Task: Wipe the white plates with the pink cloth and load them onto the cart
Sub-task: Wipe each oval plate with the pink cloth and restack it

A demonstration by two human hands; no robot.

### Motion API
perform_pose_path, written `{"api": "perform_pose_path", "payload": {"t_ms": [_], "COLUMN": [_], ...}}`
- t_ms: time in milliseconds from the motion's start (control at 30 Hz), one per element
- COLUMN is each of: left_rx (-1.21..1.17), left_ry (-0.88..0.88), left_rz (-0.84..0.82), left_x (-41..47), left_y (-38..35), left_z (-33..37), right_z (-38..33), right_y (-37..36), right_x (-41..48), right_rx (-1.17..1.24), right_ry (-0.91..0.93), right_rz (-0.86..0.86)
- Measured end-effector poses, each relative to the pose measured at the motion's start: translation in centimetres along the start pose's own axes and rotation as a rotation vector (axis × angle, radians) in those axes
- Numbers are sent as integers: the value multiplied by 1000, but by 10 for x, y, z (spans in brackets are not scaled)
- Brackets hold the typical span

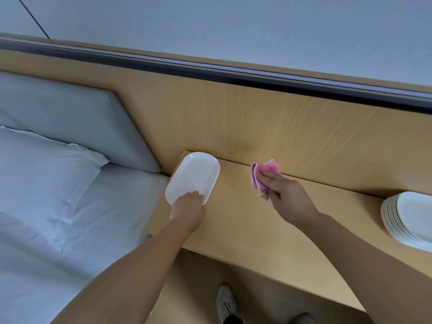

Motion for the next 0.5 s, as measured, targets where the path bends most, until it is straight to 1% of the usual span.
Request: {"api": "perform_pose_path", "payload": {"t_ms": [67,167,367,500], "left_rx": [-49,-88,-119,-129], "left_ry": [-35,-116,-337,-441], "left_rz": [60,105,137,121], "left_x": [8,24,60,79], "left_y": [11,25,40,37], "left_z": [13,51,164,248], "right_z": [-2,3,41,85], "right_y": [12,39,117,171], "right_x": [-7,-27,-85,-138], "right_rx": [25,75,85,70], "right_ry": [5,-8,-75,-209], "right_rz": [33,94,311,444]}}
Point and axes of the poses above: each hand's wrist, its own x-axis towards the middle knuckle, its own y-axis out of the back of the hand, z = x × y, the point moved 6 cm from there along x, towards the middle knuckle, and after that the axes turned 8 degrees about -y, right-handed, at the moved point
